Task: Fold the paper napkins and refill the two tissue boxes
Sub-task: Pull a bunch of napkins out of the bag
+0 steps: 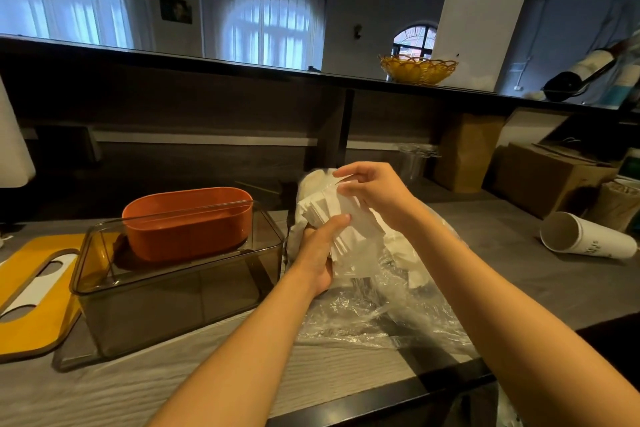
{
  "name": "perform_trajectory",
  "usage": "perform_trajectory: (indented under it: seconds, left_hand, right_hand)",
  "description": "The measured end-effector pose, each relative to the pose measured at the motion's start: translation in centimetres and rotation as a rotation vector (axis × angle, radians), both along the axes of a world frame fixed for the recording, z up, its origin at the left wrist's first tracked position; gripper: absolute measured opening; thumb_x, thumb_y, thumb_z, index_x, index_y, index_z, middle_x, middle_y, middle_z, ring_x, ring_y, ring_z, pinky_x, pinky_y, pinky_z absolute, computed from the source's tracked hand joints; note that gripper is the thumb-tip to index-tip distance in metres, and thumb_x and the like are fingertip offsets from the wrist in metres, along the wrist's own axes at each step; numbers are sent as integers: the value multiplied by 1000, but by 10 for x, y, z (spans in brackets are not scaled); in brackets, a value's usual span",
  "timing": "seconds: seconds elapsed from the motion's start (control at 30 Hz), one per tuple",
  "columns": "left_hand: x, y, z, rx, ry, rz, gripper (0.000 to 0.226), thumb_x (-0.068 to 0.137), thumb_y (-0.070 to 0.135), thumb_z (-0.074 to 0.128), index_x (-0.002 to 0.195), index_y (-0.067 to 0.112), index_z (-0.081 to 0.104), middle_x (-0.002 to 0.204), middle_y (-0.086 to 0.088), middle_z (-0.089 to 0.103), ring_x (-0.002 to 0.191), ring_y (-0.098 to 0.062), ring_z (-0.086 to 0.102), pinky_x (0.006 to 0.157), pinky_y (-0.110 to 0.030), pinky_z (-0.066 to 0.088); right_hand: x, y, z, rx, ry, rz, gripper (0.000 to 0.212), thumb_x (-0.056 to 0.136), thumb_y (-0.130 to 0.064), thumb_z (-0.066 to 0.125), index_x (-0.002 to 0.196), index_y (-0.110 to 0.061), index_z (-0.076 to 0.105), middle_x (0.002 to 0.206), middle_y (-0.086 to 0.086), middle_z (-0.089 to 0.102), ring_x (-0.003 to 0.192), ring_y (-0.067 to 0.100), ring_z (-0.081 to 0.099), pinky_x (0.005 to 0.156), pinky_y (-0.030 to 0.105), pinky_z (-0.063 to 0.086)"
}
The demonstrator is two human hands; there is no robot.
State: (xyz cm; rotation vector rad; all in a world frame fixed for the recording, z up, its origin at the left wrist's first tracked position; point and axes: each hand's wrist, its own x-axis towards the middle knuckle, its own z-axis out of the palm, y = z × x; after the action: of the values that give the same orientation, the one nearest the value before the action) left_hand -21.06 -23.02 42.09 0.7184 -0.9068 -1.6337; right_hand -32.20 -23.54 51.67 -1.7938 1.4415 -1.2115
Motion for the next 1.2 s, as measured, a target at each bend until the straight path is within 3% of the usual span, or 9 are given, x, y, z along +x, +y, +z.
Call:
perform_trajectory:
  seconds: [0.1,0.23,0.4,0.57,0.8,0.9,1.0,1.13,1.2]
  left_hand:
    - [0,-1,0,5,13,0,23,91,21,70,114,15,70,99,-8,76,93,-23,71,74,-35,57]
    - [-2,-1,-1,-17,-1,17,22,91,14,70,112,14,70,89,-3,77,81,-16,74,67,-30,56]
    - [-2,-4,-3,37,22,53,20,91,10,66,110,15,68,93,-6,75,92,-25,69,77,-38,57]
    - [2,-4,-3,91,125,-38,24,94,16,57,114,14,71,104,-14,74,103,-35,67,102,-54,48]
    - [6,-1,0,127,207,-103,33,94,20,55,124,12,66,108,-17,73,98,-36,68,100,-55,48]
    - [5,-1,0,118,187,-86,28,96,27,60,122,16,65,106,-14,75,99,-34,69,95,-52,52]
    - [2,-2,-2,124,173,-69,38,94,31,65,129,17,62,115,-15,73,110,-37,68,96,-53,54]
    - [5,-1,-2,123,227,-87,44,89,33,65,129,15,63,108,-14,74,98,-35,69,88,-47,55]
    - [7,-1,-3,119,275,-99,55,81,36,67,132,15,63,109,-14,73,95,-33,69,84,-46,56]
  right_hand:
    - [2,-4,-4,-17,41,-20,16,90,-10,71,103,-19,75,60,-5,57,47,-1,50,49,13,43]
    - [3,-5,-8,-58,91,-14,16,88,-13,74,103,-19,76,62,-4,59,47,-3,49,50,11,42]
    - [-1,-5,-15,-84,39,-55,26,88,-17,74,114,-22,72,96,-7,72,86,6,68,68,16,52]
    - [-12,1,-38,-31,69,-79,43,90,-36,71,131,-29,61,124,-14,58,112,7,56,81,21,50]
    - [-20,9,-63,-59,-39,-88,50,87,-34,75,133,-31,58,128,-13,56,115,7,54,78,11,45]
    - [-24,12,-62,-57,-56,-51,51,85,-26,78,133,-28,59,133,-11,57,119,8,53,89,15,44]
    - [-26,13,-56,-93,-46,-51,42,88,-24,75,127,-29,62,127,-11,60,115,7,56,95,22,47]
    - [-27,5,-41,-222,-475,-287,15,97,-22,61,109,-17,70,100,-7,69,99,10,65,82,20,53]
    - [-23,-1,-33,-212,-513,-438,26,99,-28,56,99,-7,71,89,-1,65,86,13,60,74,22,49]
